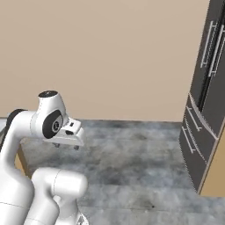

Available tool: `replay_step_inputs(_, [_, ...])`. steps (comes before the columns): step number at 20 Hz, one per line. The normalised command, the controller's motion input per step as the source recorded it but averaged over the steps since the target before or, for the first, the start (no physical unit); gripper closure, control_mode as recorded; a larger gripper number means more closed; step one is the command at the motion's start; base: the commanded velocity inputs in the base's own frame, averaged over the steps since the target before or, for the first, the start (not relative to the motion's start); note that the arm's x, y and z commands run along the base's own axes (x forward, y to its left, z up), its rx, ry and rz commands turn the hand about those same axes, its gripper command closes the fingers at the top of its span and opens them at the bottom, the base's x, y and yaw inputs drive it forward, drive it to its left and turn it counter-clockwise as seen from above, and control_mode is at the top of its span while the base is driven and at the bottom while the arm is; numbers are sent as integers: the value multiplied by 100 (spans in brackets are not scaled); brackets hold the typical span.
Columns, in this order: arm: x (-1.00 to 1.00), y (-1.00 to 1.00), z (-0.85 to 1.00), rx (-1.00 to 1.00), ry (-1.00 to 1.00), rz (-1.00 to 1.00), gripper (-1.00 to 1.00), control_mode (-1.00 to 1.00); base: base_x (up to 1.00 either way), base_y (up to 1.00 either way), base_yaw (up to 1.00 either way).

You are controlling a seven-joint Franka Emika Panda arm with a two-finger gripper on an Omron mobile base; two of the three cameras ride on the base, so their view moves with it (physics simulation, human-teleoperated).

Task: Place one of the steaks on the plate and the other in the bowl. Then place the bowl in the fridge.

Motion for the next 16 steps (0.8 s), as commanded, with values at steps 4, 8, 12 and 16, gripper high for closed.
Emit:
replay_step_inputs(4, [0, 0, 0, 0, 0, 0, -100, 100, 100, 0, 0])
replay_step_inputs(8, [0, 0, 0, 0, 0, 0, -100, 100, 100, -14, -16])
replay_step_inputs(12, [0, 0, 0, 0, 0, 0, -100, 100, 100, -9, -30])
replay_step_inputs(16, [0, 0, 0, 0, 0, 0, -100, 100, 100, 0, -31])
